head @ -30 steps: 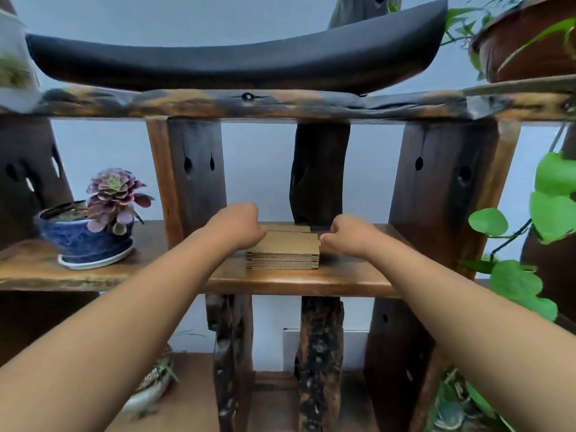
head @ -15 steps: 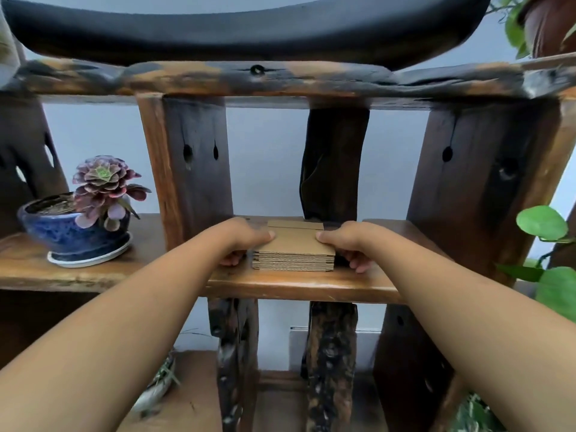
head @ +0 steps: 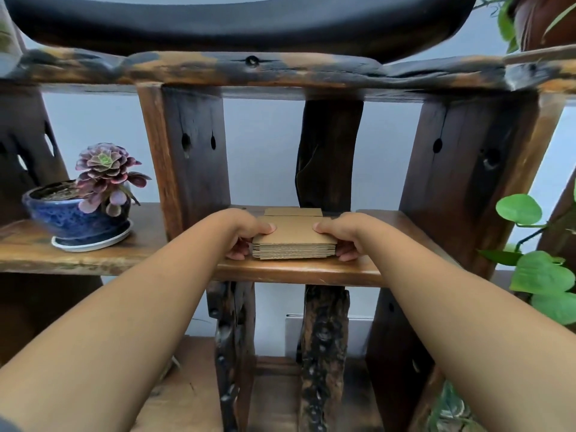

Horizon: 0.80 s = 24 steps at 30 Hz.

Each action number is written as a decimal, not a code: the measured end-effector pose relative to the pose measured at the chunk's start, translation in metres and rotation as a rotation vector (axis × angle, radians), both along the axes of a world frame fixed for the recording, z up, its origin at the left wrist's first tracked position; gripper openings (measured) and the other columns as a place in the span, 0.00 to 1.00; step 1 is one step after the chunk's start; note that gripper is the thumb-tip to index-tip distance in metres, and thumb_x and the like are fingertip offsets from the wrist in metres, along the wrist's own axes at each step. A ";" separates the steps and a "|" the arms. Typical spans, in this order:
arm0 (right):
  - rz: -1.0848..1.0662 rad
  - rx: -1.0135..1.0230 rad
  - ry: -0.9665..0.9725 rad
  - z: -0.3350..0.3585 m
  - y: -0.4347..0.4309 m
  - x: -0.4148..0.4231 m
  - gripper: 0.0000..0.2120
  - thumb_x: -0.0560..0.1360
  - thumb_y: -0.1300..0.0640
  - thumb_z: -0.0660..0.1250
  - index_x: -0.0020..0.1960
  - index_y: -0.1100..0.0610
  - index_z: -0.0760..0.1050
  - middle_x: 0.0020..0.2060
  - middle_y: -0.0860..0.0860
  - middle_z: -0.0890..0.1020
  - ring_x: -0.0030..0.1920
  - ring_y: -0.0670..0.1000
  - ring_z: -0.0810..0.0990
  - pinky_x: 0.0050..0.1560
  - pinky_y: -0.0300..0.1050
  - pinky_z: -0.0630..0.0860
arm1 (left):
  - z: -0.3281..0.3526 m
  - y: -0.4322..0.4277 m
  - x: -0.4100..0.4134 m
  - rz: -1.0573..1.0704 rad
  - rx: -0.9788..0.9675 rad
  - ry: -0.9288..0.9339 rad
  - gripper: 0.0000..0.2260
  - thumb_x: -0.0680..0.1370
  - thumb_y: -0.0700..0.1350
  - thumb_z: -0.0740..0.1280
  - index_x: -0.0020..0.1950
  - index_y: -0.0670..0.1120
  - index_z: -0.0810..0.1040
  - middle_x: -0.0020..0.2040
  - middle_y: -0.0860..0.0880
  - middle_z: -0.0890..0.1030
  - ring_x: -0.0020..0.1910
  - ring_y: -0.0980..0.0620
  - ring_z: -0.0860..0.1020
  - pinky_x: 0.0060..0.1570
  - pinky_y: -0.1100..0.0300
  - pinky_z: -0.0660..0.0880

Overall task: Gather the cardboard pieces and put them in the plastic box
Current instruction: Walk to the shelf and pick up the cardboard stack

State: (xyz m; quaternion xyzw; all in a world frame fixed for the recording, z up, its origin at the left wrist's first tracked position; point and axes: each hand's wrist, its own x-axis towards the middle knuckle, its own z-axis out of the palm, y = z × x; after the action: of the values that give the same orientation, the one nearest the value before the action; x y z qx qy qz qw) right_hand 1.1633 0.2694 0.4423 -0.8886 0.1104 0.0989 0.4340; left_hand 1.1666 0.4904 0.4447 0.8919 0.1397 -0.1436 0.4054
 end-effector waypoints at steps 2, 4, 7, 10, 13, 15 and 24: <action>-0.027 0.121 0.028 0.002 -0.002 -0.011 0.18 0.74 0.43 0.70 0.54 0.55 0.72 0.46 0.55 0.80 0.40 0.53 0.82 0.40 0.46 0.83 | 0.003 -0.001 -0.008 -0.009 -0.051 -0.024 0.20 0.73 0.60 0.70 0.50 0.43 0.75 0.43 0.45 0.79 0.38 0.50 0.77 0.36 0.57 0.78; -0.033 0.218 0.054 0.001 -0.004 -0.026 0.17 0.75 0.45 0.70 0.55 0.56 0.72 0.43 0.54 0.79 0.37 0.52 0.80 0.38 0.44 0.83 | 0.004 -0.003 -0.020 -0.020 -0.087 -0.031 0.20 0.73 0.59 0.70 0.50 0.42 0.76 0.43 0.44 0.80 0.38 0.49 0.79 0.37 0.57 0.79; -0.011 0.252 0.021 -0.002 -0.007 -0.052 0.18 0.75 0.46 0.70 0.56 0.58 0.72 0.39 0.55 0.78 0.34 0.51 0.79 0.35 0.44 0.83 | 0.004 -0.005 -0.048 -0.017 -0.149 -0.088 0.19 0.72 0.57 0.72 0.47 0.42 0.75 0.42 0.43 0.80 0.37 0.48 0.81 0.34 0.56 0.80; -0.010 0.281 -0.051 -0.005 -0.013 -0.077 0.21 0.74 0.47 0.72 0.59 0.58 0.70 0.40 0.54 0.78 0.34 0.50 0.81 0.31 0.43 0.83 | -0.003 -0.003 -0.076 -0.016 -0.256 -0.149 0.19 0.71 0.54 0.75 0.50 0.41 0.76 0.41 0.44 0.83 0.36 0.48 0.83 0.33 0.56 0.81; 0.009 0.279 -0.088 -0.012 -0.019 -0.108 0.24 0.74 0.45 0.72 0.60 0.58 0.69 0.43 0.54 0.79 0.36 0.50 0.82 0.28 0.42 0.81 | -0.016 -0.004 -0.109 -0.014 -0.315 -0.185 0.19 0.71 0.54 0.75 0.50 0.41 0.77 0.33 0.47 0.85 0.30 0.51 0.84 0.33 0.56 0.81; 0.018 0.282 -0.080 -0.023 -0.022 -0.131 0.21 0.73 0.44 0.72 0.56 0.57 0.70 0.45 0.53 0.80 0.37 0.49 0.82 0.28 0.42 0.82 | -0.029 -0.007 -0.134 0.004 -0.337 -0.198 0.17 0.71 0.54 0.74 0.46 0.42 0.76 0.23 0.52 0.81 0.24 0.55 0.82 0.35 0.56 0.82; -0.013 0.411 0.059 -0.126 -0.043 -0.228 0.18 0.73 0.47 0.73 0.51 0.57 0.71 0.50 0.53 0.81 0.50 0.53 0.83 0.45 0.48 0.85 | -0.124 -0.029 -0.233 0.010 -0.338 -0.135 0.16 0.73 0.54 0.73 0.42 0.40 0.79 0.33 0.48 0.77 0.33 0.52 0.78 0.36 0.56 0.83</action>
State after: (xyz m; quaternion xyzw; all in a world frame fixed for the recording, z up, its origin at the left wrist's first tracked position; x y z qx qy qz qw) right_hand 0.9351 0.2260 0.3166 -0.7773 0.1063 0.1427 0.6035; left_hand 0.9334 0.4612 0.3210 0.8180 0.0906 -0.1028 0.5587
